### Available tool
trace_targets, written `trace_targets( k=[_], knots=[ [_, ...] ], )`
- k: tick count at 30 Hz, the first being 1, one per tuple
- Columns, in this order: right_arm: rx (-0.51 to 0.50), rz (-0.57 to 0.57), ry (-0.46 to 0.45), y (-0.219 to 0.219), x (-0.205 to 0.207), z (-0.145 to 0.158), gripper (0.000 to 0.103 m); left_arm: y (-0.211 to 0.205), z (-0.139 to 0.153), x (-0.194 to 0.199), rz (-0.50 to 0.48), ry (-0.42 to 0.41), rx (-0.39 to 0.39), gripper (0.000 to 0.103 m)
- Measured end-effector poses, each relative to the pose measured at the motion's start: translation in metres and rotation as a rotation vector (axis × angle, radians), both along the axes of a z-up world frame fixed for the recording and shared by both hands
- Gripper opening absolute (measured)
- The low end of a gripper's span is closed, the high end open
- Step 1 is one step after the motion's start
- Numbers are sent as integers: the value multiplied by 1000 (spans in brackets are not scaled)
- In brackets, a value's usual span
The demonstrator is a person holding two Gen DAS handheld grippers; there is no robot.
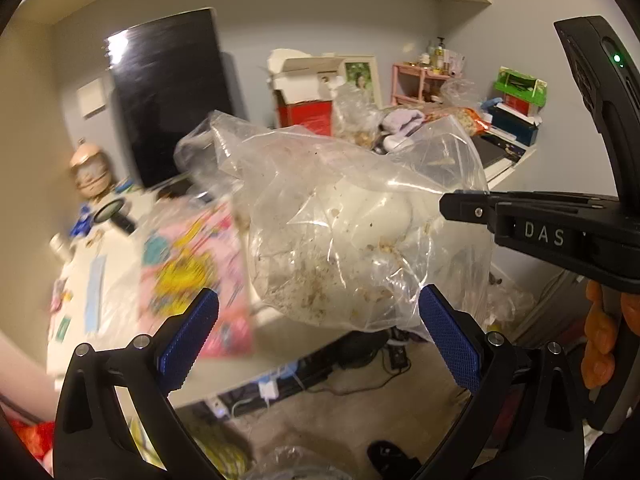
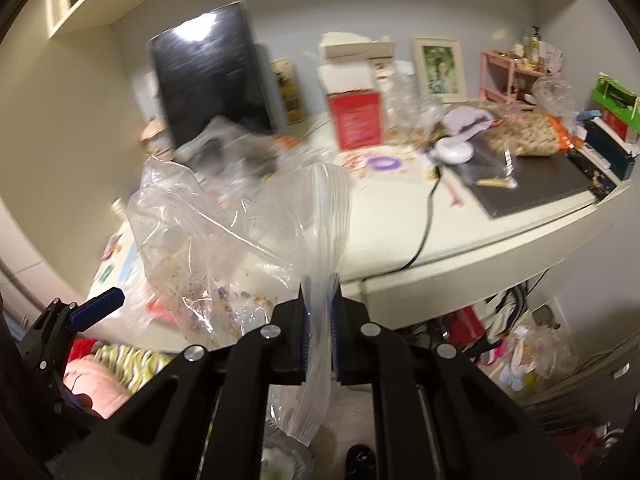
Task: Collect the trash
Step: 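Close the right tool on the bag's zip edge and lift it, then carry the clear bag with the right tool over the wastebasket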
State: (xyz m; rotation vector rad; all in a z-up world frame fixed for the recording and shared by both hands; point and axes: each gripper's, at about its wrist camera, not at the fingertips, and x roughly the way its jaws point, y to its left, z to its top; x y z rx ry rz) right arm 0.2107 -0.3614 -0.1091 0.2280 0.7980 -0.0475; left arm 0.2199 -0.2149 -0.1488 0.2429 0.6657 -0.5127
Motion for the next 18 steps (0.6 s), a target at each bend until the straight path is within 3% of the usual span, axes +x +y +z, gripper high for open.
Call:
trace_targets(
  k=[8,18],
  knots=[
    [5,126,52,84,-30,-21,11,81,-15,-54,105,22,25,97],
    [-28,369,163,174,-38,-71,11,166,-59,-84,322,107,42,97]
  ],
)
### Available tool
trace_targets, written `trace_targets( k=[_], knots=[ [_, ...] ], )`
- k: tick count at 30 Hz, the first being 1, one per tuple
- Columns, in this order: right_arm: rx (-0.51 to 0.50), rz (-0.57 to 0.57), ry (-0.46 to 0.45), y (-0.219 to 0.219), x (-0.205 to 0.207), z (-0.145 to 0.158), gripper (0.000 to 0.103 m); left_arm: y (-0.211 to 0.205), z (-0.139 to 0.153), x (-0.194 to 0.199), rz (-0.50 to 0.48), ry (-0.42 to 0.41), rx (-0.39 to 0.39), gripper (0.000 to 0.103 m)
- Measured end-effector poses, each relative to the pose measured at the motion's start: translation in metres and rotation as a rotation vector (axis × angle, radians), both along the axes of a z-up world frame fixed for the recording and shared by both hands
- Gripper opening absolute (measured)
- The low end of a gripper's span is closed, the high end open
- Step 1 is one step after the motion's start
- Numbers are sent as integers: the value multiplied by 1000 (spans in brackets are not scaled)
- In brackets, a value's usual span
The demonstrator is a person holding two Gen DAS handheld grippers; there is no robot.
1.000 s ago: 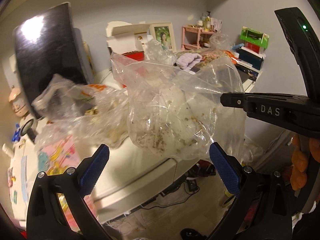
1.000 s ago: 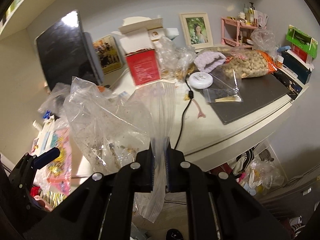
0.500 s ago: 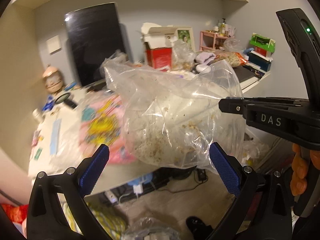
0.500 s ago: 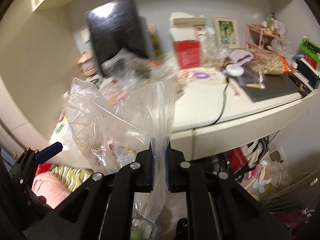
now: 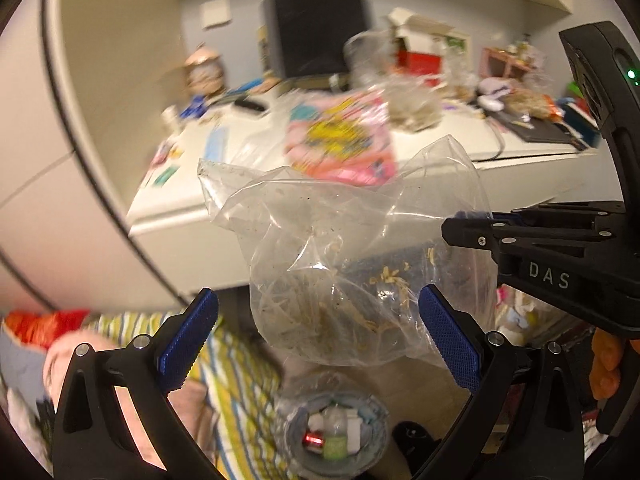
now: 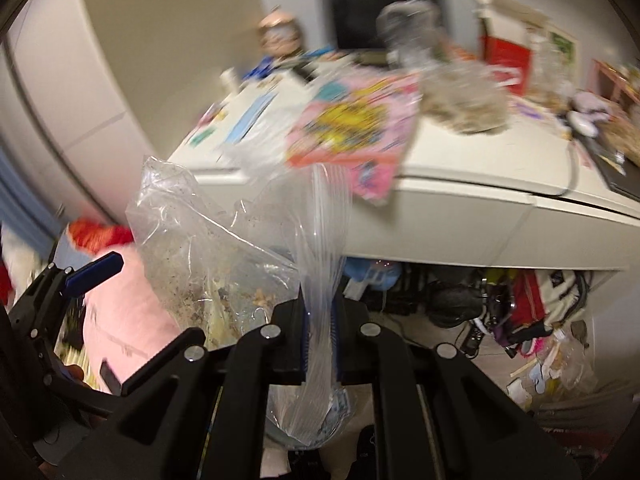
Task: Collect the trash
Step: 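Carry the clear bag with the right tool over the wastebasket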
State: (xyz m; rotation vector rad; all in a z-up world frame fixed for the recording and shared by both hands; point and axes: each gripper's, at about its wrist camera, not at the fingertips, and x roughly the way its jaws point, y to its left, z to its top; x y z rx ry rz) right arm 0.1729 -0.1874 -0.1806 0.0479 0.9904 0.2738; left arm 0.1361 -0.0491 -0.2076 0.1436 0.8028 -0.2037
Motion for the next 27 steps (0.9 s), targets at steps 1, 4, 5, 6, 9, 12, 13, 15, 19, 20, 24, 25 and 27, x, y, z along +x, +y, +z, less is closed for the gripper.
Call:
trace_targets(
  k=[1,4,5,6,9,12,13,15,19,20,24,25,27],
  knots=[
    [-5,29,14,8,1,-7,11,8,-8,-2,33,15,2,97],
    [-10,101,47,28,2,-24,11,24,-23,-8,99,47,-9,97],
    [-13,121,56,32,2,-29,11,27,-29,-10,122,59,-9,97],
    [-17,145,68,37,2,-35,11,31,-34,-12,141,69,-9,97],
    [-37,212,108,51,0,-58,11,39,-53,-20,205,110,-12,97],
    [-59,279,154,63,-4,-82,11,45,-78,-29,263,162,-12,97],
    [-66,304,169,68,-7,-90,11,48,-89,-33,290,186,-17,97],
    [-80,355,199,76,-13,-107,11,51,-101,-40,316,206,-25,97],
    [-105,414,266,86,-23,-143,11,55,-139,-54,362,263,-35,97],
    [-116,427,281,88,-26,-156,11,55,-147,-56,367,275,-32,97],
    [-145,464,328,93,-33,-200,11,55,-189,-70,375,321,-24,97],
    [-148,472,337,95,-34,-214,11,55,-202,-73,375,341,-23,97],
    [-147,481,351,98,-37,-241,11,57,-231,-81,382,377,-20,97]
  ],
)
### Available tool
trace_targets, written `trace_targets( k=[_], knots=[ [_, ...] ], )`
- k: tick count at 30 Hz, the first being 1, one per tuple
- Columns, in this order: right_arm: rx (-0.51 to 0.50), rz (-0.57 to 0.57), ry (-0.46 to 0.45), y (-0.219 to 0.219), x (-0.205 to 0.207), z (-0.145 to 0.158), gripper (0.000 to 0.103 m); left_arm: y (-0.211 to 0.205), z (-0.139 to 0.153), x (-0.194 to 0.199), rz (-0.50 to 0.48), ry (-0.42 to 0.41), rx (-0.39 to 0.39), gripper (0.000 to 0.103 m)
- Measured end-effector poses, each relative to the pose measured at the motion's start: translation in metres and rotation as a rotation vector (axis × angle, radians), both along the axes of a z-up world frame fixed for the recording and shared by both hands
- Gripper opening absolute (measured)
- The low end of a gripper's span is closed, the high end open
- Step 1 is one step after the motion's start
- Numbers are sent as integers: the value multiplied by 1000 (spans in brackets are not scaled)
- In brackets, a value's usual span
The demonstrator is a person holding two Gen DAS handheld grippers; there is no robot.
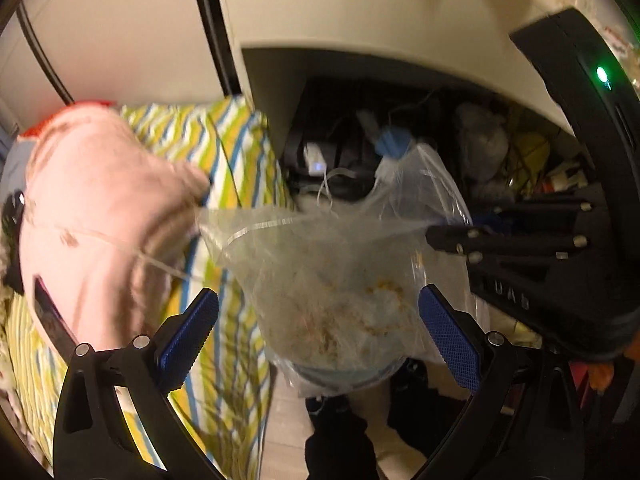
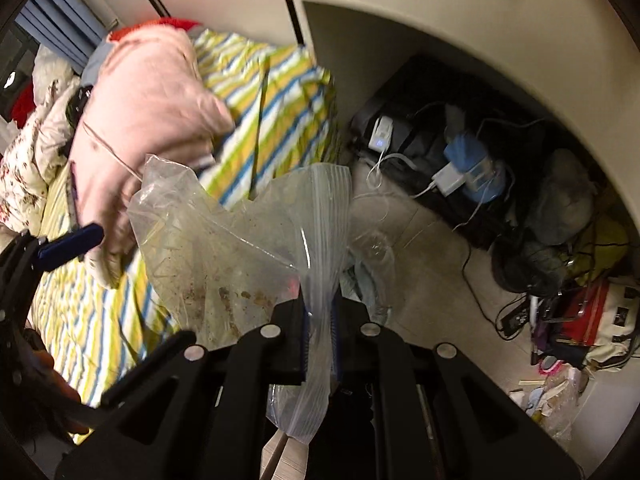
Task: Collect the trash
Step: 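Carry the clear bag with the right tool over the wastebasket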
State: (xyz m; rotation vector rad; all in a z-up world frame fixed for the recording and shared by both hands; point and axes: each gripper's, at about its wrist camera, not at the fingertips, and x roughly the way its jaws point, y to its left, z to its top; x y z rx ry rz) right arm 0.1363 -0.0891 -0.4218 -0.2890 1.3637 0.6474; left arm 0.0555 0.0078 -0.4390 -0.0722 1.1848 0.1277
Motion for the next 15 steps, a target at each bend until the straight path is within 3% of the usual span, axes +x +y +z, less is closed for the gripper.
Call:
trace_targets(
  k=[8,15],
  knots=[
    [-63,39,50,9,-4,-107,11,16,-115,-6,41,127,-11,97],
    [-135,72,118,12,-11,-191,11,21,-183,-4,34,200,-25,97]
  ],
)
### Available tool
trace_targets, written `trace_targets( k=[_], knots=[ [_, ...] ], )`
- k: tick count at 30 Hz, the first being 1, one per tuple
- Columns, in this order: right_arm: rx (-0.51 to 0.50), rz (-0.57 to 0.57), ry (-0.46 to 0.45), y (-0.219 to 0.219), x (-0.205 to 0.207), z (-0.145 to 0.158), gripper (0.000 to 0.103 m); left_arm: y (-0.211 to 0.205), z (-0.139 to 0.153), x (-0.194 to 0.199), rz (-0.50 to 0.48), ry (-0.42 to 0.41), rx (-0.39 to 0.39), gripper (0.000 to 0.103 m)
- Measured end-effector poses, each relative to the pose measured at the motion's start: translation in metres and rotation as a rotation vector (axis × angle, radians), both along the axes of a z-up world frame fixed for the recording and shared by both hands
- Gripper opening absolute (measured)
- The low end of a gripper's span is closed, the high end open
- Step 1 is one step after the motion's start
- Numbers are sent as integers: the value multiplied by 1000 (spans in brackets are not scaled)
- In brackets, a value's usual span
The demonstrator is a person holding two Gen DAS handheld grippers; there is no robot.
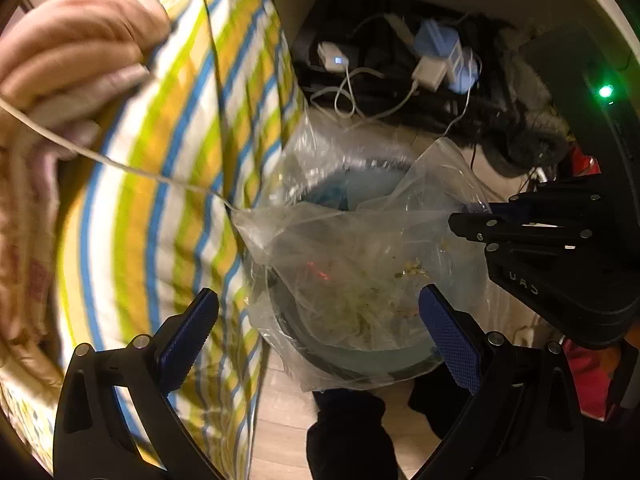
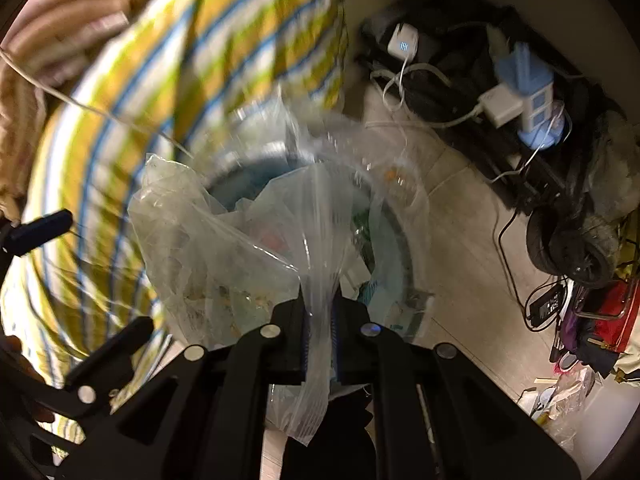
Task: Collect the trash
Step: 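Carry the clear bag with the right tool over the wastebasket, then open the right tool to drop the bag into the wastebasket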
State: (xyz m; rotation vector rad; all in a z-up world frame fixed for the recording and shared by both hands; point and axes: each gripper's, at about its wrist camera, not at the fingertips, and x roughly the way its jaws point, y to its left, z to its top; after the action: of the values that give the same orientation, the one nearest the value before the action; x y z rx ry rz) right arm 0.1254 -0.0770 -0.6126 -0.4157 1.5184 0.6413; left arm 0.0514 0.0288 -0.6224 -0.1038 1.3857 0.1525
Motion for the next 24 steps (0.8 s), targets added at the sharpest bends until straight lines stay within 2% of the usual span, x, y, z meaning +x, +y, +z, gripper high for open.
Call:
trace_targets(
  k=[10,14,15,16,17,18,19,21,24],
  knots=[
    [-49,9,33,0,-6,-71,11,-1,-60,-11,1,64,-11,97],
    [-79,22,34,-3,-9,-88,14,0,-66,-14,1,75,-11,97],
    [-75,19,30,-4,-8,-89,22,0,-65,-14,1,74,-10,97],
    [-68,19,26,-5,-8,-88,41,0,-62,-15,-1,73,-10,97],
    [-65,21,14,-6,-9,-85,53,0,-57,-16,-4,71,-7,97],
    [-64,22,-2,-8,-9,-82,74,0,-52,-16,-6,69,-6,97],
    [-60,24,-12,-9,-9,-75,84,1,-47,-16,-10,67,-3,97],
    [-50,23,-30,-12,-8,-57,91,2,-30,-16,-17,59,5,97],
    [-35,17,-67,-16,-5,-29,96,7,-3,-13,-9,40,10,97]
  ],
)
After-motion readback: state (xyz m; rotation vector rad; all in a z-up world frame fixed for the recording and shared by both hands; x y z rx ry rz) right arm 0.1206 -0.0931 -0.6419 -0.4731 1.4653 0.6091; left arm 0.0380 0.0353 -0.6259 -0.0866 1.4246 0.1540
